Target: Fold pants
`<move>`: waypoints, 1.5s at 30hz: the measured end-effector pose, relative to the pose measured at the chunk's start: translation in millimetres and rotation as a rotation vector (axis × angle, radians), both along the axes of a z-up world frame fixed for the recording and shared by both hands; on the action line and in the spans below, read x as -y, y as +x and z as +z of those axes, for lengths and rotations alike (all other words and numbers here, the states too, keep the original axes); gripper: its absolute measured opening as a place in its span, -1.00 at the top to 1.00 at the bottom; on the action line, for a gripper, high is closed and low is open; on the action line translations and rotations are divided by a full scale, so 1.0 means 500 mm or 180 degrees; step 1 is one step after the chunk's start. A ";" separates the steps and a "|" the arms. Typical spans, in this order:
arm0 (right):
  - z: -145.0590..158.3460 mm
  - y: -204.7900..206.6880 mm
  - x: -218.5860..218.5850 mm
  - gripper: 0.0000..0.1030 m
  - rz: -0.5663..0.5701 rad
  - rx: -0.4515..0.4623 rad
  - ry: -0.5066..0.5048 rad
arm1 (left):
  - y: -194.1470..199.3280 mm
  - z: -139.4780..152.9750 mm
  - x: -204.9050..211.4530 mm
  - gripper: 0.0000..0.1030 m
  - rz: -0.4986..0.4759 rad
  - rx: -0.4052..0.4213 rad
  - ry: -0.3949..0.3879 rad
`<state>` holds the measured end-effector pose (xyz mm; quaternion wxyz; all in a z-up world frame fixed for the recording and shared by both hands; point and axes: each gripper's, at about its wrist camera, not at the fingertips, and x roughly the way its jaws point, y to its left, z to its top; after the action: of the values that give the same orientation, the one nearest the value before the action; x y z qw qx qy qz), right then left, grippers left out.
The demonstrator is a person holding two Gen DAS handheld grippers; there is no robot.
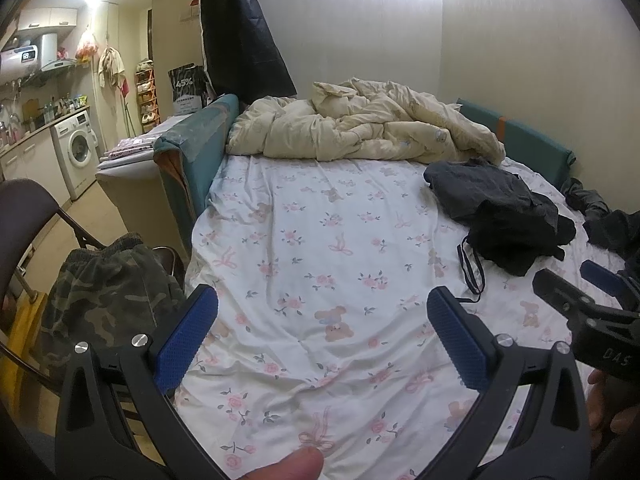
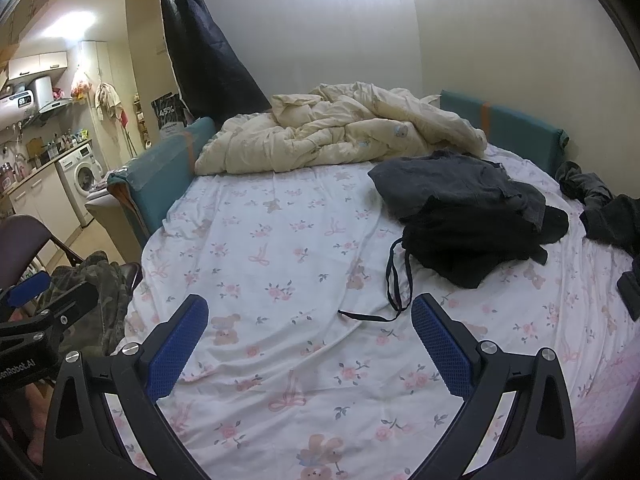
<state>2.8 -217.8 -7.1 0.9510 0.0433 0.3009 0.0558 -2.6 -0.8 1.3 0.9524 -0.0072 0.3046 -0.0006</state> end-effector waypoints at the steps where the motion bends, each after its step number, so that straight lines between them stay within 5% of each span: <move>1: 0.001 0.000 0.000 -1.00 -0.0003 0.0006 -0.0003 | -0.001 -0.001 -0.001 -1.00 -0.0002 0.0000 -0.0001; 45: -0.003 0.002 0.003 -1.00 -0.0012 0.0010 0.0015 | 0.001 0.001 -0.003 -1.00 -0.0007 0.0014 0.0005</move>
<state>3.8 -219.3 -8.6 0.9515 0.0461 0.2992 0.0547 -2.3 0.9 1.9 0.9531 -0.0061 0.3026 -0.0015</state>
